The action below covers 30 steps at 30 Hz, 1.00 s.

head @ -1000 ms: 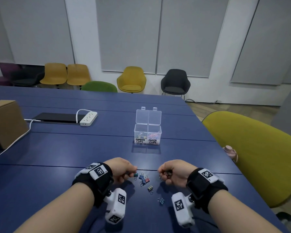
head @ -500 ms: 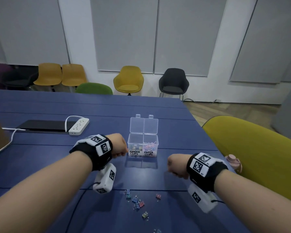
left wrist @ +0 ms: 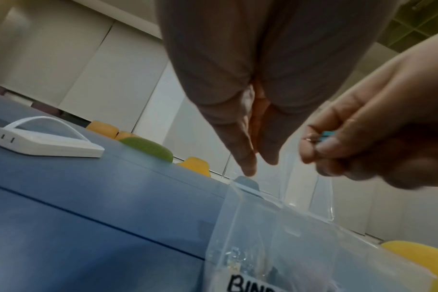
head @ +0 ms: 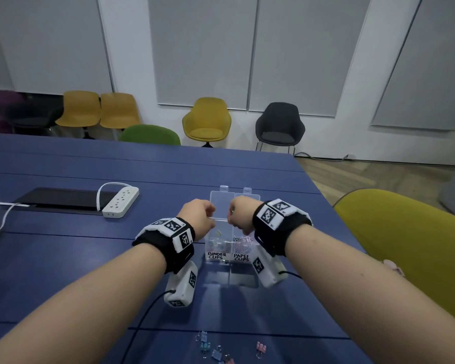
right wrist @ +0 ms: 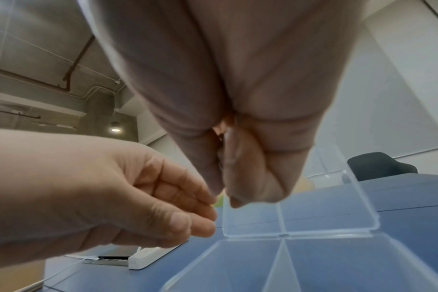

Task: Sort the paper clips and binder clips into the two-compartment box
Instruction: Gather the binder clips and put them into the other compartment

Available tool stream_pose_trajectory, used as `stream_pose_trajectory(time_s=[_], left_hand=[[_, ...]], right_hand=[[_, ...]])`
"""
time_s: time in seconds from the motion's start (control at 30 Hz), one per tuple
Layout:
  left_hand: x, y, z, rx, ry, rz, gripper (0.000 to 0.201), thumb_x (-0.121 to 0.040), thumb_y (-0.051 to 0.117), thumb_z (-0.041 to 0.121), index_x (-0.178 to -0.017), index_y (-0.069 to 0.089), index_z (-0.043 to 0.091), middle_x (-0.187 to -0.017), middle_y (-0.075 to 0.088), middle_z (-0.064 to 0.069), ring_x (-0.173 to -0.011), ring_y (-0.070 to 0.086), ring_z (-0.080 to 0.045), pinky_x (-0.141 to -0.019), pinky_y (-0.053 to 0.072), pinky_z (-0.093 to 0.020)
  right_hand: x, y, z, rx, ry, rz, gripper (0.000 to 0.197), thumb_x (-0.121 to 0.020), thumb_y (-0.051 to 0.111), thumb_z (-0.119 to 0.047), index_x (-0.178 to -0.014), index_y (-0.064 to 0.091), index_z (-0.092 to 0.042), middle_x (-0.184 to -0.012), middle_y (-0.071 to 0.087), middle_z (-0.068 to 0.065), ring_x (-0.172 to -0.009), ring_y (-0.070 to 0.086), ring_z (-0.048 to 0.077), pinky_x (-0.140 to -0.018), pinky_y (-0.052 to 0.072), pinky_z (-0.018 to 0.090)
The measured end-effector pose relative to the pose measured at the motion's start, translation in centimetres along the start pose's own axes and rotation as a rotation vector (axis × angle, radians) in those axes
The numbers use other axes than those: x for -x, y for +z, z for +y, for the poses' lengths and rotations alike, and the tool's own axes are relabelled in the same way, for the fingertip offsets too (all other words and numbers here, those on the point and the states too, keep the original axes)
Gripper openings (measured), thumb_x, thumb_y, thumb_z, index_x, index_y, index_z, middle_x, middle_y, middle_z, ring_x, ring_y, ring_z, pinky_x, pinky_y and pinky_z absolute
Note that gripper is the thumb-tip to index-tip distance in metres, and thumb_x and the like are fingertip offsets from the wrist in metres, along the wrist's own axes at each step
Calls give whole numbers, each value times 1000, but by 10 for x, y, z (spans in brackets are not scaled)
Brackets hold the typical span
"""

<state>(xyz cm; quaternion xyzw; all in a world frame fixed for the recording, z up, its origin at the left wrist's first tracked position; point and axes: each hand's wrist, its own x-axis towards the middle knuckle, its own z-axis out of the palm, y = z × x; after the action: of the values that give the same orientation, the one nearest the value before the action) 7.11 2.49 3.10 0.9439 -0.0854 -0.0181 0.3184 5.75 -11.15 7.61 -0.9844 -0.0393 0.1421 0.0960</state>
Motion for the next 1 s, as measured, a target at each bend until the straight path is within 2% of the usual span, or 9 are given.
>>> stream_pose_trajectory(time_s=[0.1, 0.17, 0.23, 0.43, 0.57, 0.67, 0.8, 0.9, 1.0], left_hand=[[3, 1, -7, 51, 20, 77, 29, -83, 65, 10, -112, 65, 11, -108, 69, -4, -100, 65, -20, -92, 50, -29], [8, 0, -11, 79, 34, 118, 18, -83, 64, 9, -101, 66, 12, -97, 70, -3, -89, 65, -20, -84, 52, -29], [16, -1, -14, 103, 53, 141, 9, -83, 62, 11, -89, 64, 17, -84, 68, 0, -79, 63, -19, -76, 52, -29], [59, 1, -19, 59, 176, -61, 6, -81, 67, 18, -83, 63, 23, -80, 64, 6, -71, 59, -11, -72, 47, -20], [98, 13, -23, -137, 205, -454, 27, -73, 78, 34, -92, 61, 26, -90, 63, 8, -71, 56, -5, -67, 46, -13], [123, 21, -21, -279, 172, -621, 55, -64, 83, 44, -109, 57, 25, -105, 62, 6, -81, 57, -9, -73, 48, -21], [149, 35, -13, -323, 200, -654, 71, -57, 86, 48, -117, 53, 26, -115, 55, 3, -90, 55, -12, -87, 51, -29], [162, 48, -8, -337, 276, -653, 73, -55, 86, 47, -116, 49, 31, -113, 44, 4, -101, 53, -14, -94, 49, -32], [171, 55, -4, -360, 334, -640, 62, -64, 83, 38, -115, 50, 30, -108, 36, 5, -97, 51, -16, -92, 49, -36]], right_hand=[[-20, 2, -7, -61, 15, 38, 11, -89, 54, -13, -96, 61, -8, -102, 71, 12, -90, 68, 29, -84, 55, 37], [-26, 5, -6, -221, 0, 40, 3, -87, 59, -10, -84, 58, -10, -90, 69, 10, -74, 67, 26, -75, 58, 35], [-28, 9, 1, -415, -8, 78, 20, -83, 60, -2, -71, 51, -16, -81, 63, 8, -64, 64, 21, -61, 59, 28], [18, 19, 22, -698, -56, 127, 21, -87, 48, 8, -77, 52, -10, -66, 61, 11, -59, 63, 23, -68, 60, 38], [76, 40, 46, -532, -131, -72, 5, -87, 59, -2, -91, 56, -5, -75, 63, 13, -59, 64, 21, -52, 58, 27], [121, 62, 58, -370, -140, -267, 26, -83, 71, -18, -102, 57, -7, -85, 62, 5, -54, 63, 10, -51, 55, 22], [161, 96, 64, -35, -161, -321, 77, -59, 80, -56, -120, 51, -18, -107, 53, -4, -70, 58, 9, -63, 50, 19], [172, 117, 61, -7, -211, -285, 83, -56, 80, -60, -120, 47, -20, -112, 45, -3, -100, 52, 16, -89, 47, 29], [181, 129, 53, -23, -208, -268, 85, -53, 81, -60, -118, 43, -21, -110, 42, -4, -101, 51, 16, -93, 48, 35]])
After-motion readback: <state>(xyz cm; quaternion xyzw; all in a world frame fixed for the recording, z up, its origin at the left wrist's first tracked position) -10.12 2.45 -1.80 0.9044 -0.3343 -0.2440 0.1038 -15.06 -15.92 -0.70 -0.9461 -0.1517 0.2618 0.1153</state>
